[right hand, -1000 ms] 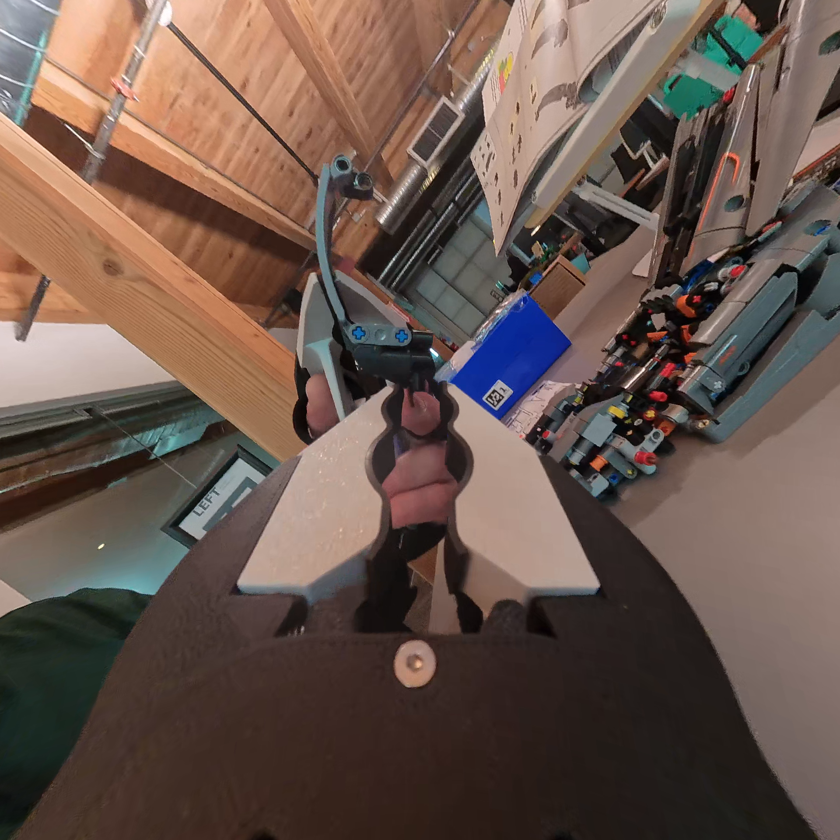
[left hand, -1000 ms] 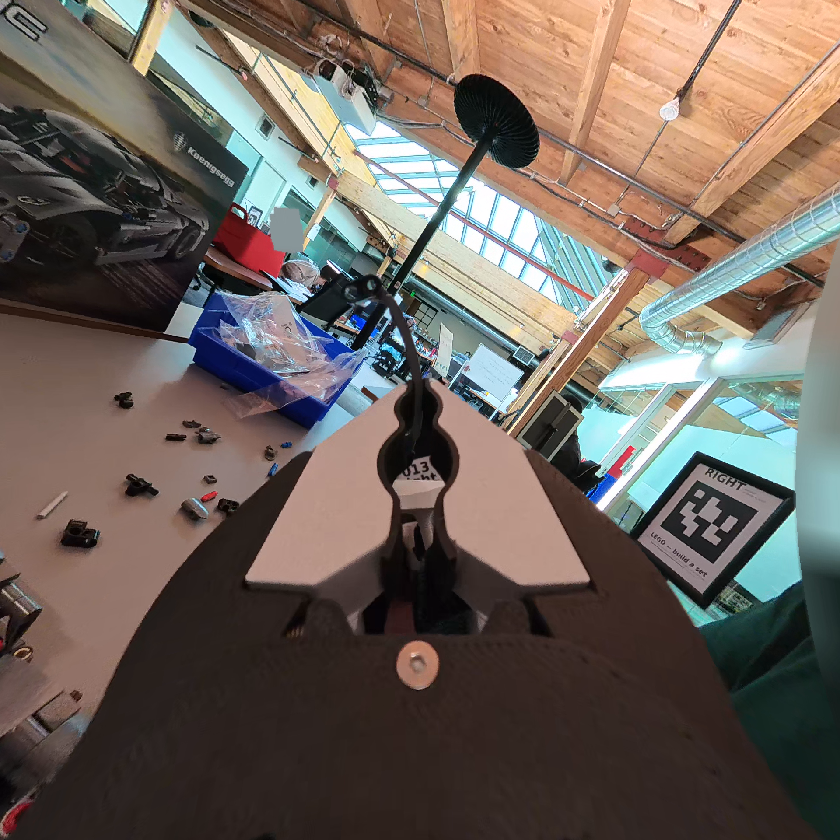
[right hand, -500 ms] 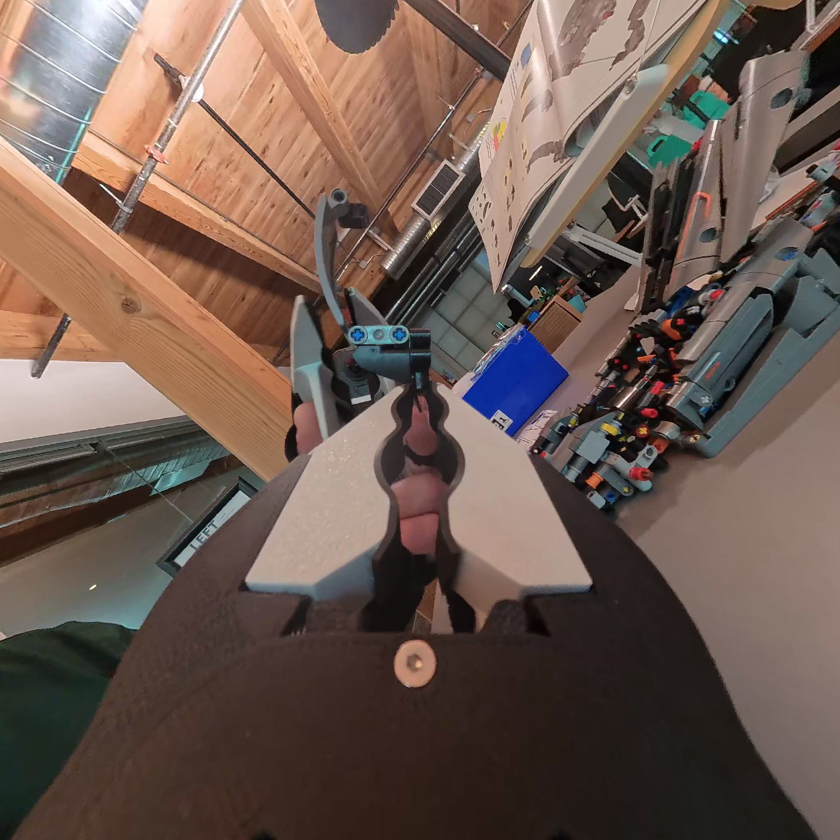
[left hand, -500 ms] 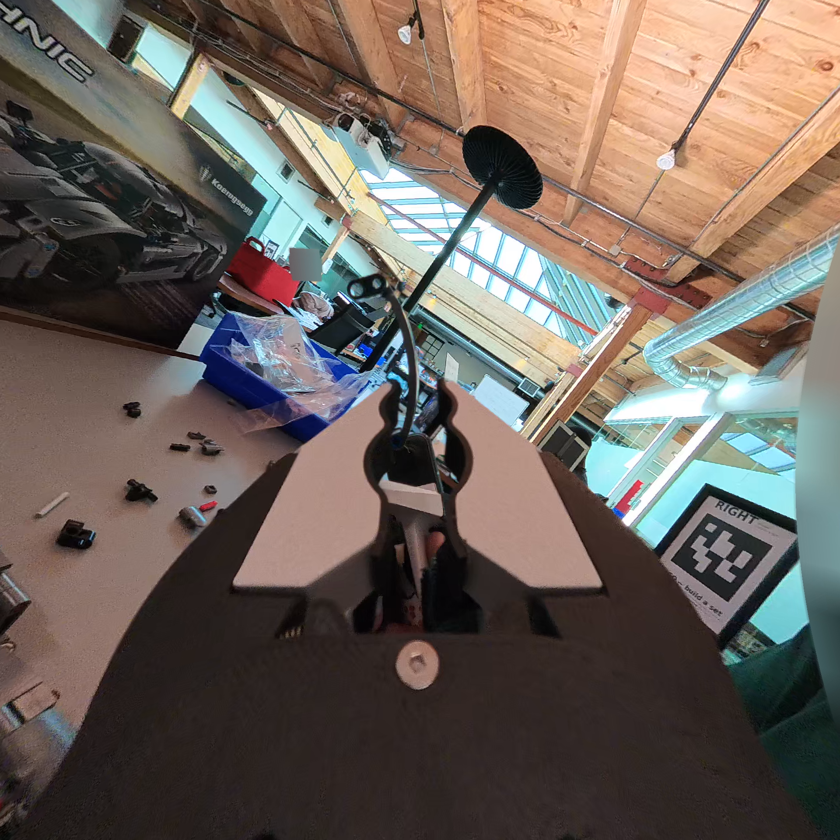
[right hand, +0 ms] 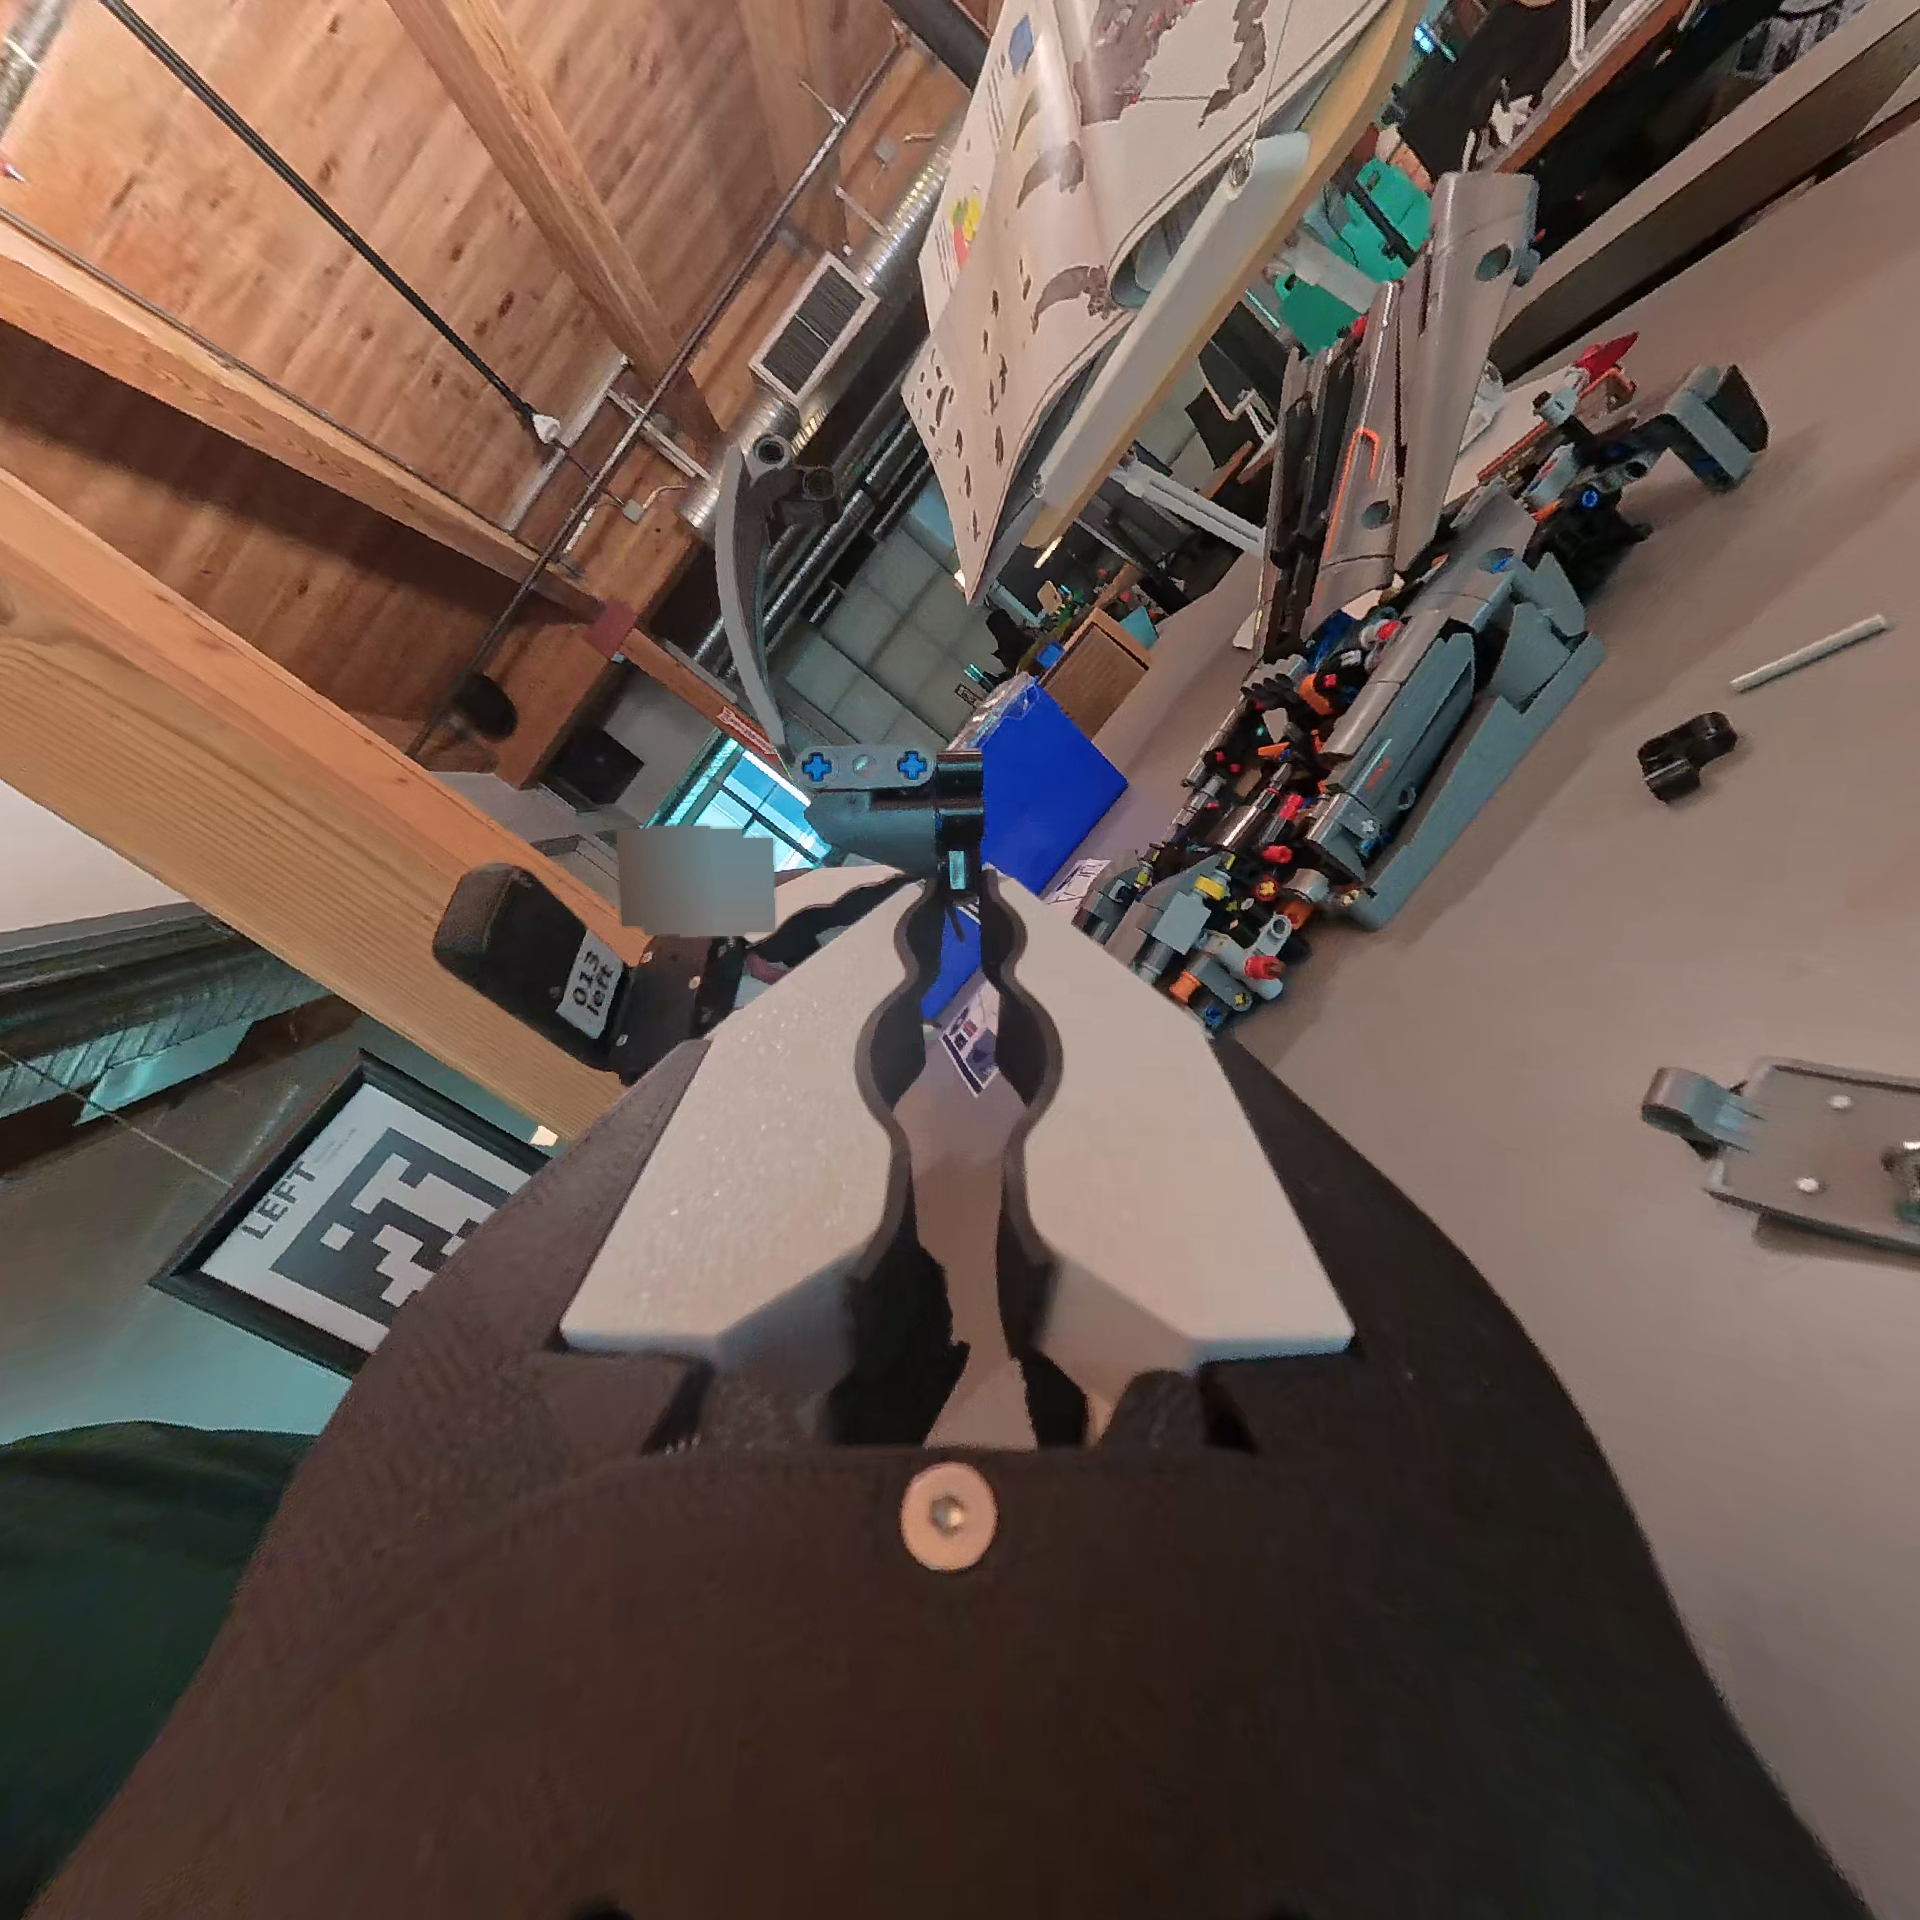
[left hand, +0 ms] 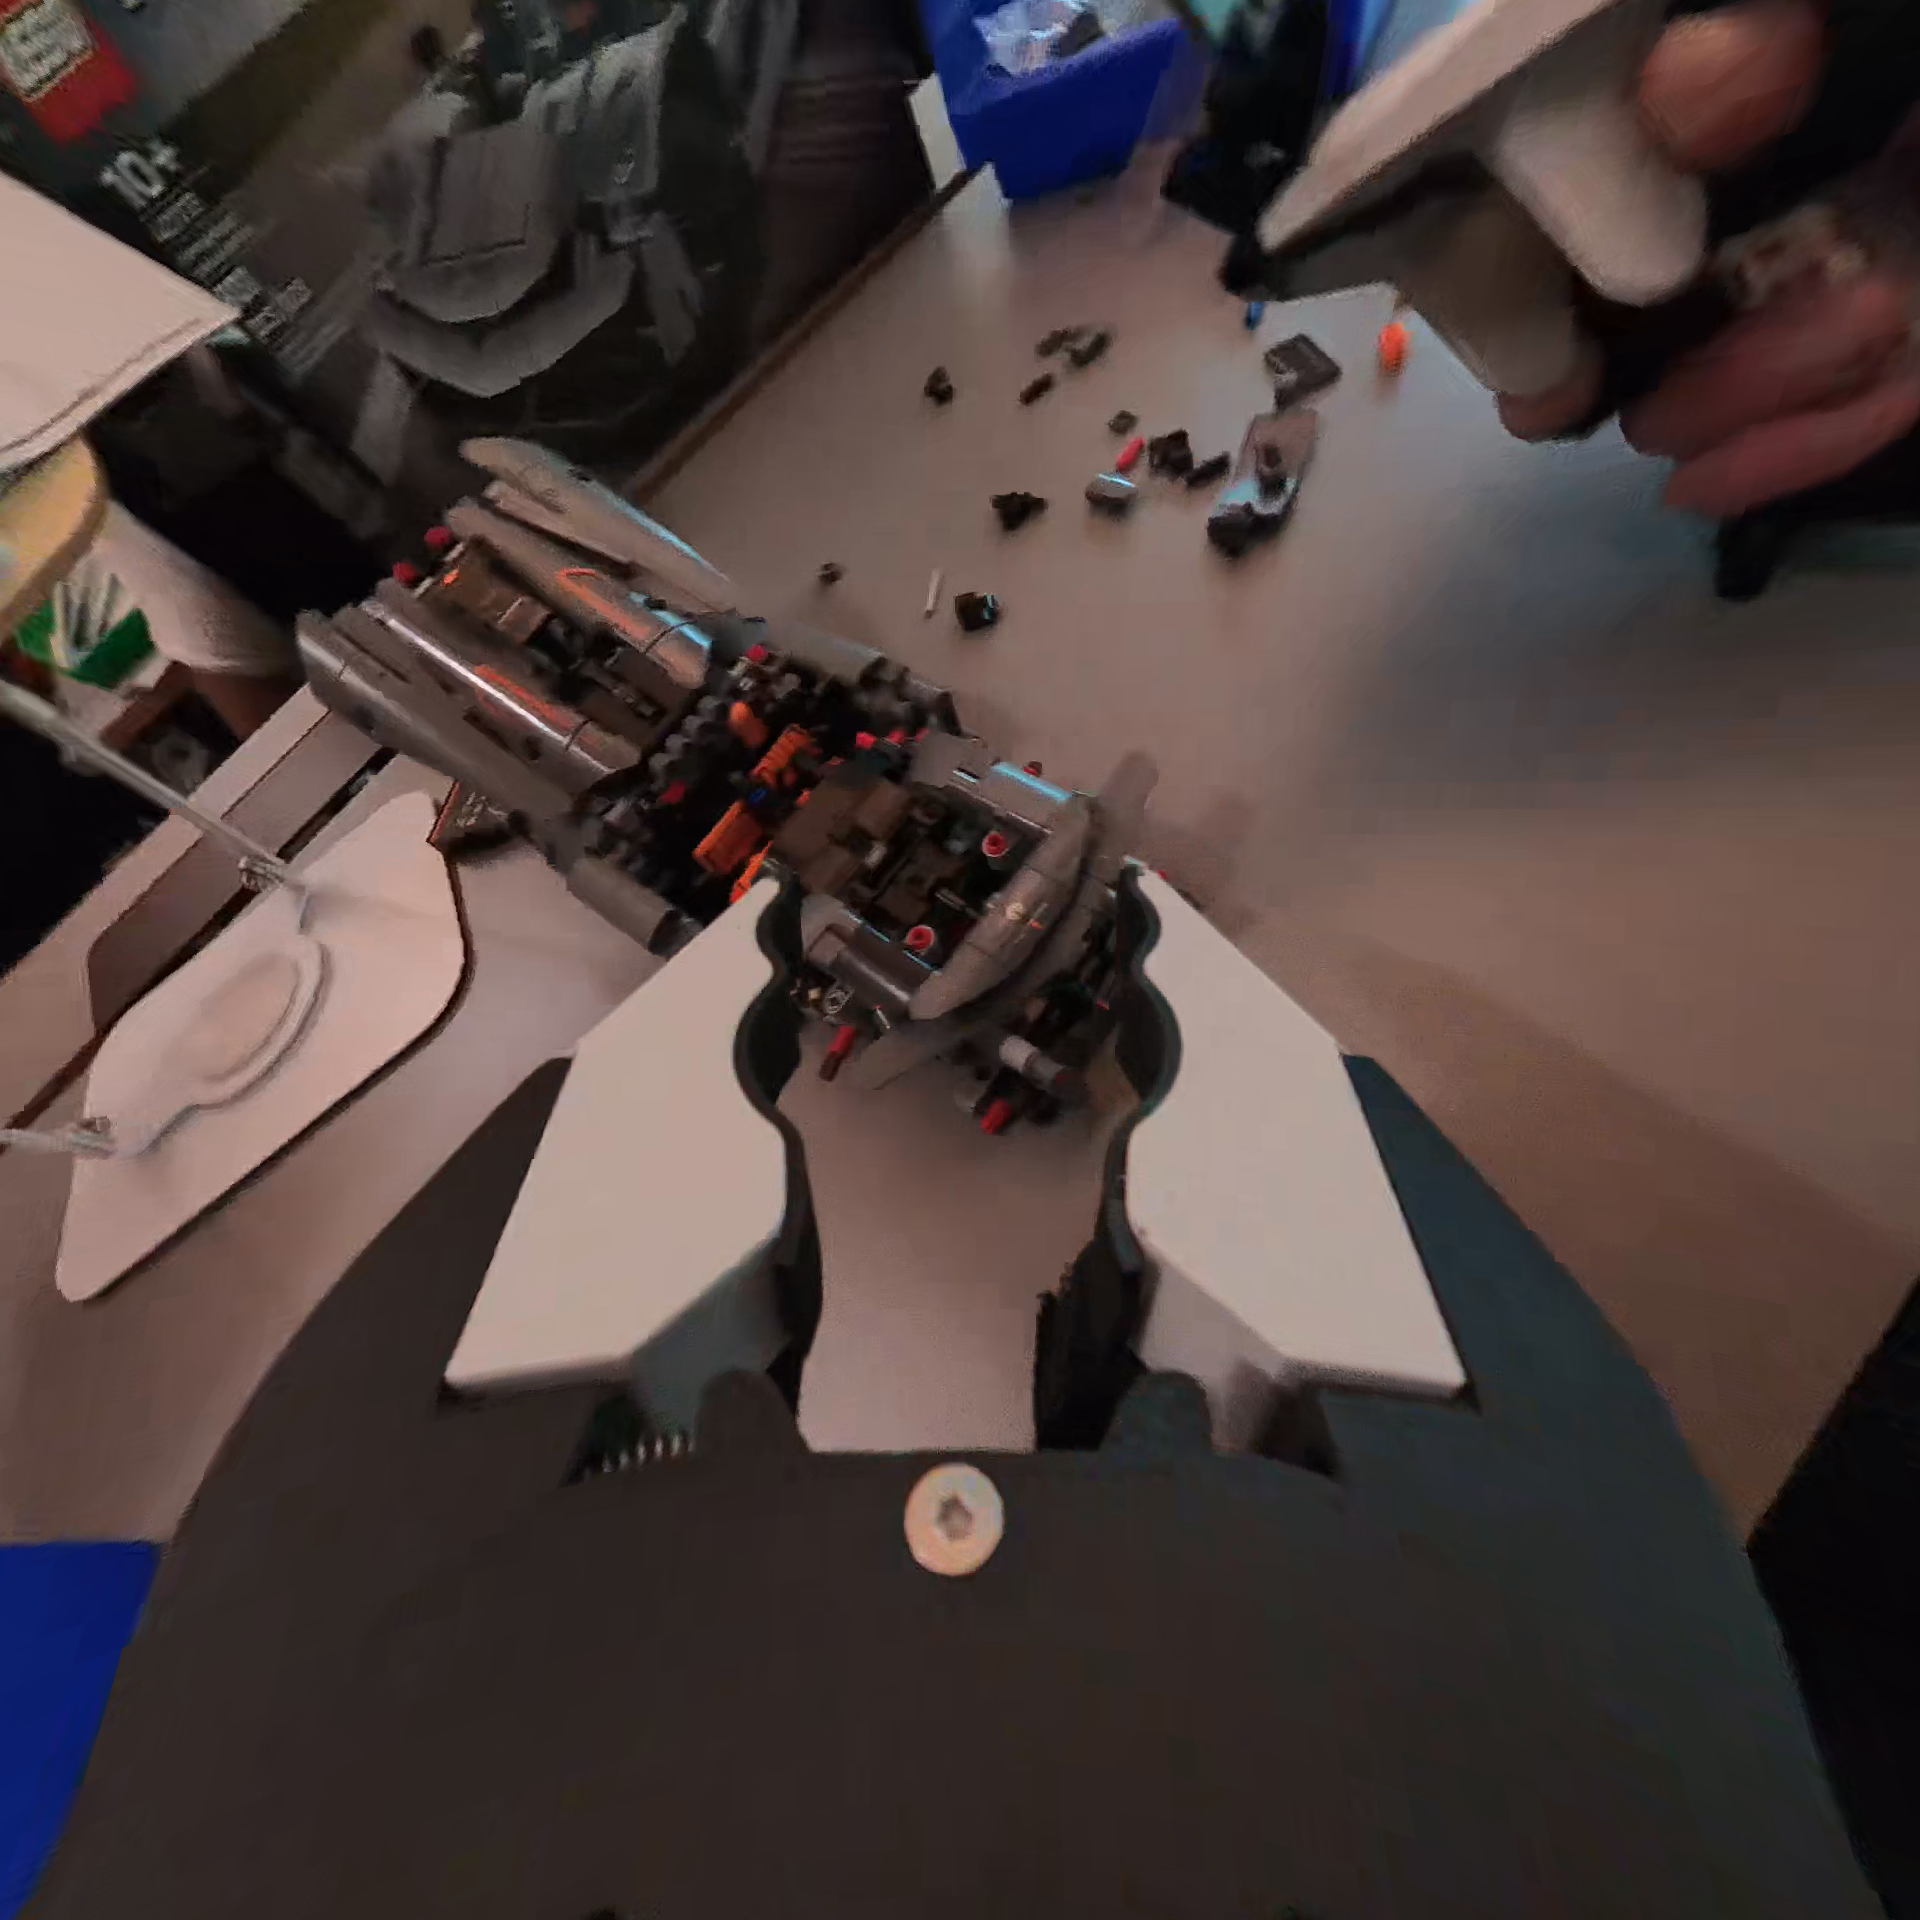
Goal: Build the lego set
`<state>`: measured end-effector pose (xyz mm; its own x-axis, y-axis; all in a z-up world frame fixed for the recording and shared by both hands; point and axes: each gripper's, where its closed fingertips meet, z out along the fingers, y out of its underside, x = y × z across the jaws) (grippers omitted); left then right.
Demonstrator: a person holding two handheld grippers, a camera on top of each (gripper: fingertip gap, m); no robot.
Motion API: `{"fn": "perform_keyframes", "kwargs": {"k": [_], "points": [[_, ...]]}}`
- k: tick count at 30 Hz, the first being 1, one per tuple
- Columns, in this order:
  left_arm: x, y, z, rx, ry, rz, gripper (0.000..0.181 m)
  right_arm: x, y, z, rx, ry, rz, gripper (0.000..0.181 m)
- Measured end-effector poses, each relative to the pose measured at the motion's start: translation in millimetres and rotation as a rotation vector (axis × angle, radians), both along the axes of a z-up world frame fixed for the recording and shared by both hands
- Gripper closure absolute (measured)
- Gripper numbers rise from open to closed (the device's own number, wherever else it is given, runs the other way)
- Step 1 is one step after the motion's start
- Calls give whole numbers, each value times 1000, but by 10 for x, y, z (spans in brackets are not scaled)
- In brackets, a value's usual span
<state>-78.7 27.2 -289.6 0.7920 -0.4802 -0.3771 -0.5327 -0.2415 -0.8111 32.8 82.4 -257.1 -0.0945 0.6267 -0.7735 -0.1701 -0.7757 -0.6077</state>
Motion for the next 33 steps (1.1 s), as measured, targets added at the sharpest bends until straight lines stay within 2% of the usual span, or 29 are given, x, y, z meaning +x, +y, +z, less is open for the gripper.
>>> {"fn": "perform_keyframes", "kwargs": {"k": [5, 9, 13, 21, 29, 33], "points": [[109, 78, -277, 47, 370, -74, 138, -56, -47, -108, 26, -88, -16, 177], [54, 199, -464, 37, 495, -71, 149, -107, -95, -163, 57, -153, -14, 177], [38, 224, -549, 9, 518, -89, 157, -141, -99, -206, 62, -179, -8, 177], [79, 246, -560, 10, 502, -45, 160, -152, -70, -283, 78, -239, -1, 177], [467, 184, -584, 19, 428, -5, 151, -30, -16, -205, 76, -228, -6, 178], [487, 133, -529, 34, 399, -11, 141, -12, -56, -276, 57, -267, 28, 177]]}}
